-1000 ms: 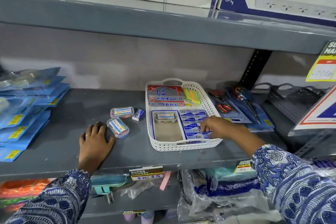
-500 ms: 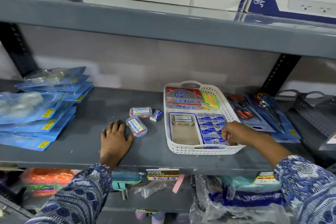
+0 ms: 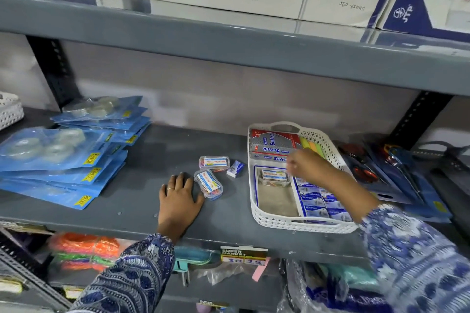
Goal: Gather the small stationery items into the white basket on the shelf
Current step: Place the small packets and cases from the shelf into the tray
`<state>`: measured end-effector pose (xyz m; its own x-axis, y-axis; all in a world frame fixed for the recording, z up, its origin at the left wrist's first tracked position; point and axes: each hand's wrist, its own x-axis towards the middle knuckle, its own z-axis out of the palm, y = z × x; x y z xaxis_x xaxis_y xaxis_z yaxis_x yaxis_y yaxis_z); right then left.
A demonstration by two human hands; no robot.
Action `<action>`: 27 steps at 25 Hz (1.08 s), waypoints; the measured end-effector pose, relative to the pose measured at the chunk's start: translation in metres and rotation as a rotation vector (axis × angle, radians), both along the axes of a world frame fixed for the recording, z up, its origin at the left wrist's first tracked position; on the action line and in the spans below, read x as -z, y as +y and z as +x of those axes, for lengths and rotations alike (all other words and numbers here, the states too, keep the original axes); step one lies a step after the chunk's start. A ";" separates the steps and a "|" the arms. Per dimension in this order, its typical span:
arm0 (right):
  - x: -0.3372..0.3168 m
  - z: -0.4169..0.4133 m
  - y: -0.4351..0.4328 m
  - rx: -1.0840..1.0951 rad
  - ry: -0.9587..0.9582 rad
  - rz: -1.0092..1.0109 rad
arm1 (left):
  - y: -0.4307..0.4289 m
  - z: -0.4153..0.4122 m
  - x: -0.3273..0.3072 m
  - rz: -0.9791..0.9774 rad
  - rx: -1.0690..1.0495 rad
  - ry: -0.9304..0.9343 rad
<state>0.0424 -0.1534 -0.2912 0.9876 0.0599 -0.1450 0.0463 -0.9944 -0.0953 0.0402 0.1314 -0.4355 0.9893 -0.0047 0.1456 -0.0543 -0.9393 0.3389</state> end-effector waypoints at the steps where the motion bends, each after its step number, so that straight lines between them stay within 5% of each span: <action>1: -0.001 0.013 0.026 -0.032 -0.066 0.096 | 0.000 0.000 0.000 0.000 0.002 -0.002; 4: 0.010 0.043 0.095 -0.083 -0.103 0.141 | 0.002 0.000 0.000 -0.003 -0.003 -0.011; 12: 0.063 0.080 0.143 -0.070 0.023 -0.348 | 0.000 0.000 -0.001 0.013 -0.008 -0.017; 20: 0.053 0.079 0.146 -0.105 -0.035 -0.355 | -0.001 0.000 -0.003 0.042 0.000 0.015; 24: 0.016 0.062 0.132 -0.037 -0.097 -0.043 | 0.001 -0.001 -0.002 0.028 -0.009 0.005; 27: -0.013 0.045 0.085 0.042 0.001 0.510 | 0.002 0.001 0.002 0.034 -0.004 -0.027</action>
<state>0.0873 -0.0685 -0.2785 0.9906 0.0832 -0.1089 0.0065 -0.8223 -0.5691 0.0417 0.1330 -0.4377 0.9851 -0.0062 0.1717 -0.0592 -0.9505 0.3050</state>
